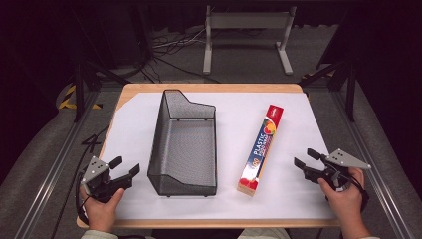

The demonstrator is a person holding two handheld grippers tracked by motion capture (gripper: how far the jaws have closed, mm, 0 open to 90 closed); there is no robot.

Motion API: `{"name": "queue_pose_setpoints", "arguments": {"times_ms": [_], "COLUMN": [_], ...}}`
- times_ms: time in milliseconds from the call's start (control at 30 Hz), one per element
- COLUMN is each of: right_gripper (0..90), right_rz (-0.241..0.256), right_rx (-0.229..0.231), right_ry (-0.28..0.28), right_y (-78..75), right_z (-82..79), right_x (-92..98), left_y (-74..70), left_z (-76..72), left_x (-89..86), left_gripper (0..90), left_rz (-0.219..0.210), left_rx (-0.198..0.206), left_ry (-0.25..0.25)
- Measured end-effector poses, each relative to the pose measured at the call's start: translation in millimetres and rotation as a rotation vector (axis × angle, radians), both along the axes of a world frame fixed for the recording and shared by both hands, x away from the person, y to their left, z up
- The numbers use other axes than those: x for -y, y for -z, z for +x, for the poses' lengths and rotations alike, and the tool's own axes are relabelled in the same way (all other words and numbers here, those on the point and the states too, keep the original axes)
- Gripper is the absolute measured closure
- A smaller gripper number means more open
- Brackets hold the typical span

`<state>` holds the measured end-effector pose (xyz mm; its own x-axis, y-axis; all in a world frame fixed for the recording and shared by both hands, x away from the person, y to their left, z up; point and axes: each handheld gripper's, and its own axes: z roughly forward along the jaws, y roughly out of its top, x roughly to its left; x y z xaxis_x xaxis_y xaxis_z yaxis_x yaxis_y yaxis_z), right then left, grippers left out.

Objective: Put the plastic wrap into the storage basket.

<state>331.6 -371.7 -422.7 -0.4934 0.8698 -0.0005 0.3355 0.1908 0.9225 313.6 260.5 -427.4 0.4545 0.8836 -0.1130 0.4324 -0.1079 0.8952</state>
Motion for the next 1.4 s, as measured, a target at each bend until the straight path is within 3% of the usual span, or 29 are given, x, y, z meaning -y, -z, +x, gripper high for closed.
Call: {"name": "queue_pose_setpoints", "arguments": {"times_ms": [567,1167,1233,1367,1400], "right_gripper": [36.0,35.8,40.6,60.6,60.6], "right_rz": [0.001,-0.007,-0.003,-0.021,-0.021], "right_rx": [0.009,0.012,0.001,-0.066,-0.066], "right_ry": [-0.011,-0.061,-0.067,-0.097,-0.097], "right_y": [-12.2,-51.0,-55.0,-65.8,-65.8], "right_z": [-5.6,-1.0,0.3,2.9,2.9], "right_x": [-4.9,-14.4,-15.4,-21.8,-21.8], "left_y": [-1.6,-2.3,-1.9,-0.6,-0.6], "left_z": [-0.4,-4.7,-4.6,-3.4,-3.4], "left_x": [-0.4,-5.1,-4.7,-3.0,-3.0], "left_gripper": [28.4,28.4,28.5,28.4,28.4], "left_rz": [0.021,0.017,0.019,0.032,0.032], "left_rx": [0.008,0.014,0.012,0.008,0.008], "left_ry": [-0.013,-0.047,-0.045,-0.042,-0.042]}}
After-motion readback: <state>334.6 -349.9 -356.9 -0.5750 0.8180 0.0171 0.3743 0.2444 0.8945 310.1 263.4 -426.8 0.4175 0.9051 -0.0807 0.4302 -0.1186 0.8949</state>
